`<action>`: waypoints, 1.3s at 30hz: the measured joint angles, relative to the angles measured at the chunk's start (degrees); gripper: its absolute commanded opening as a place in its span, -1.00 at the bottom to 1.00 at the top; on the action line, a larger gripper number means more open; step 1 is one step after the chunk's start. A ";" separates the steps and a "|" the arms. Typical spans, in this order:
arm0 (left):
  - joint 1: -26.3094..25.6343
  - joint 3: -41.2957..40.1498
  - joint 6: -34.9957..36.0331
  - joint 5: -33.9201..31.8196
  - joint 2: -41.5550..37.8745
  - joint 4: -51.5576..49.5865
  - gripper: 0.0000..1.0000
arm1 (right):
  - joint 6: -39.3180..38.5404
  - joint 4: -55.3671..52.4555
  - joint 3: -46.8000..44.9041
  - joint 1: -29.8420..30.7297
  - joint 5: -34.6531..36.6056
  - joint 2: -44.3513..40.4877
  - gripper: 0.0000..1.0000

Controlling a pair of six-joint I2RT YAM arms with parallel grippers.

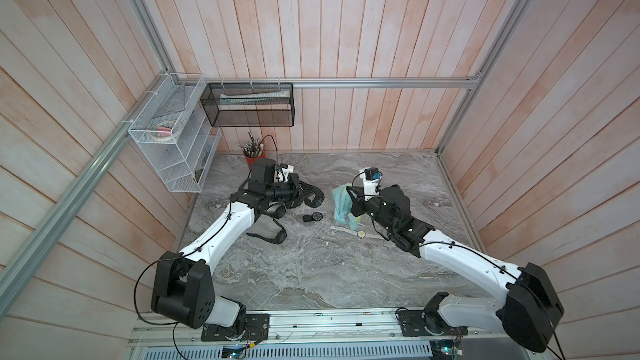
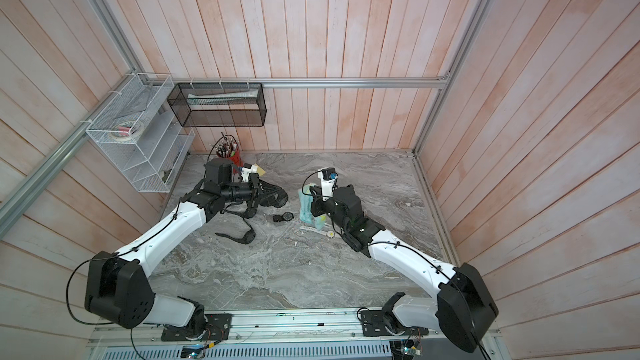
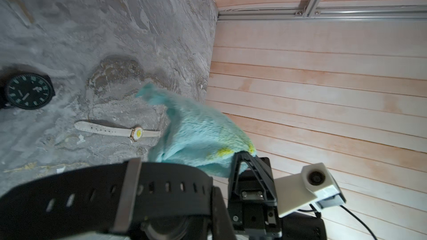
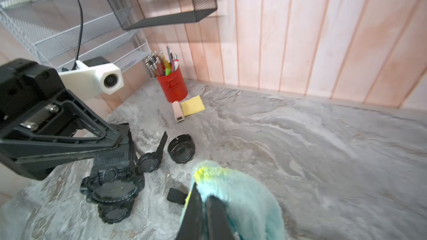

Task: Wipe the watch dial
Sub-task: Wipe the dirt from the watch dial, then place the watch at the center of the board.

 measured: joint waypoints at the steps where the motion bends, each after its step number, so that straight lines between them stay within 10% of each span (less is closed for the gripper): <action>1: 0.00 1.68 1.49 -1.07 1.53 -1.60 -1.00 | -0.17 -0.92 0.00 -0.59 0.92 -1.49 -1.00; 30: -4.94 53.11 12.63 -22.34 51.10 -31.32 -0.99 | -1.25 -21.27 -3.69 -7.19 7.15 -18.08 -1.00; 39: -4.92 56.63 12.33 -23.17 53.94 -34.18 -0.31 | -1.66 -24.06 -3.69 -10.03 6.16 -18.05 -1.00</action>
